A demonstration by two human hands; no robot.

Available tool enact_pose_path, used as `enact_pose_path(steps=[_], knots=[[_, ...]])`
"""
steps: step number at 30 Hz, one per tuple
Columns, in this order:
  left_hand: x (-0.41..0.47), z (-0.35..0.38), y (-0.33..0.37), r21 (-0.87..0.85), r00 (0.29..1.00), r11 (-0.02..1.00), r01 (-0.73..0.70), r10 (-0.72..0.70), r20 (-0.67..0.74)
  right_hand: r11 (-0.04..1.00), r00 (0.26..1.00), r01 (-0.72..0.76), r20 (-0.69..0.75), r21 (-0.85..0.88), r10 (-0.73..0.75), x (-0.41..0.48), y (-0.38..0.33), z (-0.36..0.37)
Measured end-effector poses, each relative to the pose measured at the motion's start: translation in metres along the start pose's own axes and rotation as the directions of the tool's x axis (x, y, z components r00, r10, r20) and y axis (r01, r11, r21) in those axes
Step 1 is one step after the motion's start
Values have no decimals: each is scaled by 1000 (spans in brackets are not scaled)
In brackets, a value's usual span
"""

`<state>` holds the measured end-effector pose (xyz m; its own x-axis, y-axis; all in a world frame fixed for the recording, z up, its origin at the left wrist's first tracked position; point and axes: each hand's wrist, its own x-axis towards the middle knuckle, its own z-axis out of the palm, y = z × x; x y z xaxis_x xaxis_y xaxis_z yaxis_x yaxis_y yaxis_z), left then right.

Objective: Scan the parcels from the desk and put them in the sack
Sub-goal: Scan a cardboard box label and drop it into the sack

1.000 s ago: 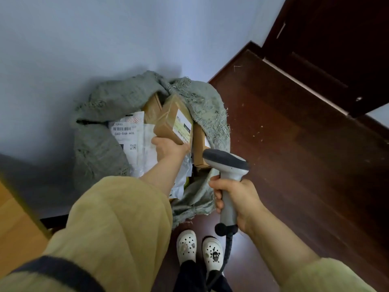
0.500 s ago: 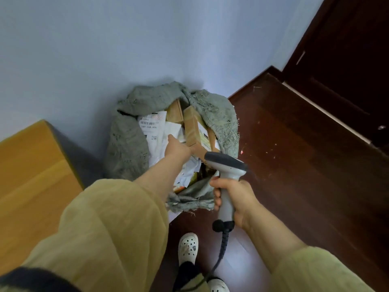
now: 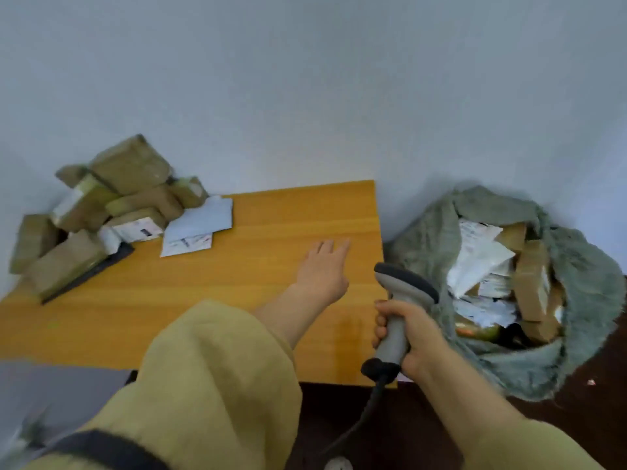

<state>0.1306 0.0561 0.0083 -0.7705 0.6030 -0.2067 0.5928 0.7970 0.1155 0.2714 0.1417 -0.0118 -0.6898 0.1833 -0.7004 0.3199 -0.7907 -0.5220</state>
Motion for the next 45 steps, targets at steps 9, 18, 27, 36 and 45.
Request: enact_pose_path(steps=[9,18,27,36,45], knots=[[-128,-33,-216,-13,918,920,391,-391,-66,969,974,-71,192,-235,118,0,86,172],[-234,-43,-438,-170,763,762,625,-642,-70,906,932,-86,288,-414,220,22,206,368],[-235,-48,-581,-238,705,692,681,-708,-42,910,926,-104,295,-401,236,70,260,492],[-155,-48,-695,-252,688,666,702,-726,-2,905,918,-167,272,-391,287,179,262,596],[-74,-41,-780,-209,724,704,679,-689,30,895,929,-218,199,-390,313,256,258,663]])
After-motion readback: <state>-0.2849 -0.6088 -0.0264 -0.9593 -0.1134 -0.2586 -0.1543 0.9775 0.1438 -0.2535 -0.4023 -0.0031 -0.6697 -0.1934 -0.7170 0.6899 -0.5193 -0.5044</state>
